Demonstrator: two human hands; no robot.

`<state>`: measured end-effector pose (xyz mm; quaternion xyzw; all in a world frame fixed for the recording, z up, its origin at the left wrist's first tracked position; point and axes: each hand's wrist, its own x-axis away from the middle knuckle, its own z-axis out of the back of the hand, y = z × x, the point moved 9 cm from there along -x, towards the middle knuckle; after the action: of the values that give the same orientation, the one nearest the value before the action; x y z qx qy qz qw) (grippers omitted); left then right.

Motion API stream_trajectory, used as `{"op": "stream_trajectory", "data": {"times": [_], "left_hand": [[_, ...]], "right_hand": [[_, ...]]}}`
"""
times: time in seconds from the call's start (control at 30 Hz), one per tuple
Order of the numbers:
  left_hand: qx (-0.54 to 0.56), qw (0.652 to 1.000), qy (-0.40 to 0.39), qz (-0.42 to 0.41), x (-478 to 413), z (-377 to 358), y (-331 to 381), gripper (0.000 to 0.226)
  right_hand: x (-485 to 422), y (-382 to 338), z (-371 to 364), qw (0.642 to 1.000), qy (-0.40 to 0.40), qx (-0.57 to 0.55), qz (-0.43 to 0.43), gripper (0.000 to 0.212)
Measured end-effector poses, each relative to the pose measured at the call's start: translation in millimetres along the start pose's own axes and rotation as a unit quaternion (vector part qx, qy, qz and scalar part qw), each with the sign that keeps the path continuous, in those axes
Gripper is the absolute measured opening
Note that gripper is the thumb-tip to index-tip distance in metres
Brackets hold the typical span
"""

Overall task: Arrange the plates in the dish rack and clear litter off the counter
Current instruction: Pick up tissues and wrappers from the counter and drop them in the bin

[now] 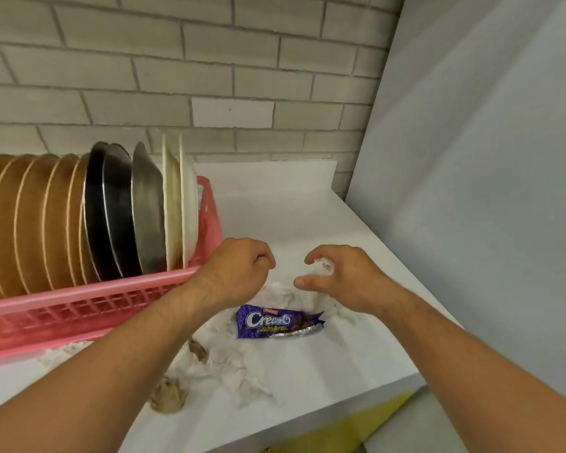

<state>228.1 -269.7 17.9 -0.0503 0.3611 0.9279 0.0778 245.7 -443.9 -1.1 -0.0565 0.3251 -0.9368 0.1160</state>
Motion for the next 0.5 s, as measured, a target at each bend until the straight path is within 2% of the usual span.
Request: {"op": "stream_trajectory", "data": {"times": [0.07, 0.13, 0.23, 0.27, 0.33, 0.5], "left_hand": [[0.009, 1.000, 0.008, -0.005, 15, 6, -6, 0.031], [0.013, 1.000, 0.006, -0.013, 32, 12, -9, 0.028], [0.008, 1.000, -0.011, -0.027, 56, 16, -14, 0.023], [0.005, 0.999, -0.017, -0.029, 63, 16, -17, 0.021], [0.001, 0.999, -0.016, -0.036, 78, 18, -22, 0.022], [-0.028, 0.998, 0.014, -0.048, 118, 18, -32, 0.052]], "right_hand": [[18, -6, -13, 0.998, -0.033, 0.047, -0.016, 0.046], [34, -13, -22, 0.997, -0.026, 0.078, -0.008, 0.033], [57, -22, -28, 1.000, 0.011, -0.009, -0.027, 0.009], [65, -26, -30, 0.998, 0.019, -0.037, -0.036, 0.007], [81, -31, -34, 0.998, 0.032, -0.039, -0.037, 0.012], [112, -35, -51, 0.998, 0.059, -0.010, -0.015, 0.020]]}}
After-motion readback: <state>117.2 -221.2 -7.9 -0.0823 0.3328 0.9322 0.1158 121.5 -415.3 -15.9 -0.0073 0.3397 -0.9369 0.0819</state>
